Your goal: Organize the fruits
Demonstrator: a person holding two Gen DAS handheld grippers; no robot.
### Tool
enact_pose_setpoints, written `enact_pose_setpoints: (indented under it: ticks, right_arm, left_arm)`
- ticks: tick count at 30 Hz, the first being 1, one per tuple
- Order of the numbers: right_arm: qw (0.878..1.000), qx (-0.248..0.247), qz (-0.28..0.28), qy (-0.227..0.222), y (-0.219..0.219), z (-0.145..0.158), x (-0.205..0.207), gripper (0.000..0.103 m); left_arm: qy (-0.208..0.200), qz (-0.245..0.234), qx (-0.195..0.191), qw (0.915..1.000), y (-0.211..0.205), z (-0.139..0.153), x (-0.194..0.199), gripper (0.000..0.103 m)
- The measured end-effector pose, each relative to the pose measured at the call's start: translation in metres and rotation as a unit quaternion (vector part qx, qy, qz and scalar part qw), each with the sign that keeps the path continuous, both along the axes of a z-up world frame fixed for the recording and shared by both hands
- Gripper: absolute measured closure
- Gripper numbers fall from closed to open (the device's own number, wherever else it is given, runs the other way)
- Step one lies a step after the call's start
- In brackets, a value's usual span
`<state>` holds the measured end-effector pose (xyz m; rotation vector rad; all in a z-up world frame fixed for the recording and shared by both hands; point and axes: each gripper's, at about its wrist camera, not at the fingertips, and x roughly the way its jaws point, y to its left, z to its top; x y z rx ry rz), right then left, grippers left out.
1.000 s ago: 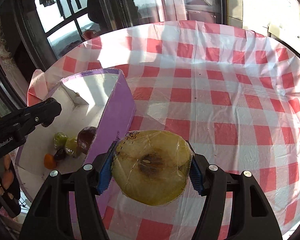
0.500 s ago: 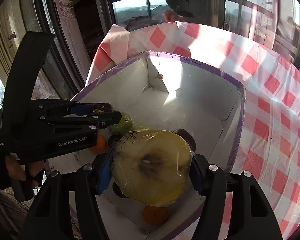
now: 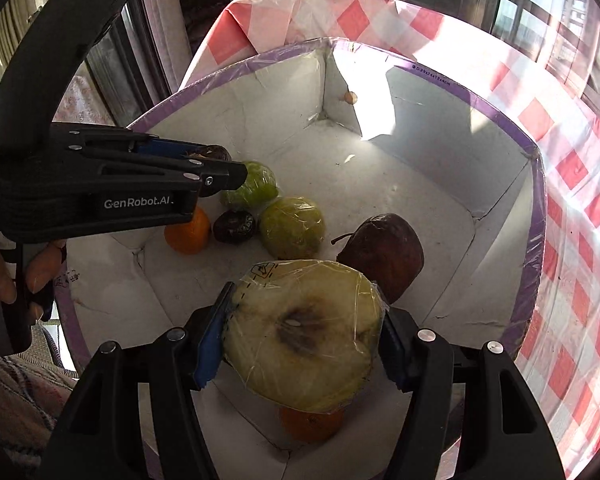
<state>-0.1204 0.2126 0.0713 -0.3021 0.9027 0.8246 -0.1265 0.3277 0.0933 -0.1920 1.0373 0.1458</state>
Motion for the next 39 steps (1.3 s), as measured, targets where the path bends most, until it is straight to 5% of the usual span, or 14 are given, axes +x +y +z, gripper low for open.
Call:
enact_pose_setpoints:
  ticks: [4,8,13,15,19,25,39]
  right_arm:
    - [1.000,-0.026,0.003,-0.007,0.003,-0.004,-0.003,0.040]
    - [1.000,-0.025,0.015,-0.006,0.005,-0.003,-0.007,0.029]
    - [0.999,-0.037,0.014,-0.011,0.005,-0.002,-0.010,0.024]
    - [0.999,-0.043,-0.001,-0.004,0.004,0.000,-0.007,0.014]
    - [0.998,-0.026,-0.023,0.044,-0.003,0.007,0.007,0.012]
    - [0.997,-0.037,-0.037,0.061,-0.002,0.008,0.013,0.011]
    - [0.996,-0.041,-0.055,0.064,-0.002,0.003,0.018,0.011]
  left_arm:
    - [0.004,-0.002,-0.004,1.0000,-0.001,0.001,0.002,0.055]
    - [0.009,-0.021,-0.007,0.9997,-0.009,0.002,0.003,0.036]
    - [0.010,-0.030,-0.016,0.9994,-0.014,0.005,0.004,0.025]
    - [0.012,-0.025,-0.020,0.9994,-0.013,0.007,0.004,0.025]
    - [0.033,0.024,0.067,0.9969,-0.014,0.016,0.005,0.006]
    - [0.027,0.018,0.024,0.9992,-0.007,0.018,0.003,0.006]
    - [0.046,0.011,0.029,0.9985,-0.007,0.012,0.001,0.006]
